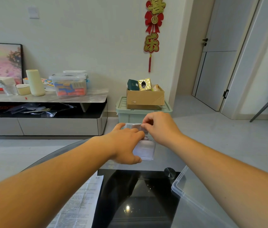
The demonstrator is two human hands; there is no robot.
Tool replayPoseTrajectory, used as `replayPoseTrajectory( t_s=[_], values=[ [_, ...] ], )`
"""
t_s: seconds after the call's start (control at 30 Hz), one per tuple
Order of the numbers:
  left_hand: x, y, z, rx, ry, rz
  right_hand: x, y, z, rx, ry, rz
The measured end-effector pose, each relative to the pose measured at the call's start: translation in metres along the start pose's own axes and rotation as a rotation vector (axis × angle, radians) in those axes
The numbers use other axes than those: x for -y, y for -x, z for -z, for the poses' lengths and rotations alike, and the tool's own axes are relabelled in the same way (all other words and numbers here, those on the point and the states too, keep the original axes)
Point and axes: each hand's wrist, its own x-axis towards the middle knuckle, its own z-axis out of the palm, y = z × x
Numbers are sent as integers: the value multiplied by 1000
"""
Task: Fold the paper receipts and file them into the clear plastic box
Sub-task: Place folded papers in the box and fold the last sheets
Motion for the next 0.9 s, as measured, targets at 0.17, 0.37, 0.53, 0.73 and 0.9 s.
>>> replayPoseTrajectory(
  t_s=[0.17, 0.37, 0.53, 0.73, 0.9],
  values=[
    [1, -1, -1, -1, 21, 4, 3, 3, 1, -64, 24, 32],
    [0, -1, -1, -21, 8, 5, 6, 2, 3, 22, 89, 10],
    [-2, -1, 3, 7, -13, 0, 8, -2, 5, 140, 145, -28],
    [-1, 0, 0, -18, 16, -3, 4, 1, 3, 52, 58, 17],
    [2, 0, -6, -84, 7, -5, -2, 12, 7, 11, -35, 54]
  ],
)
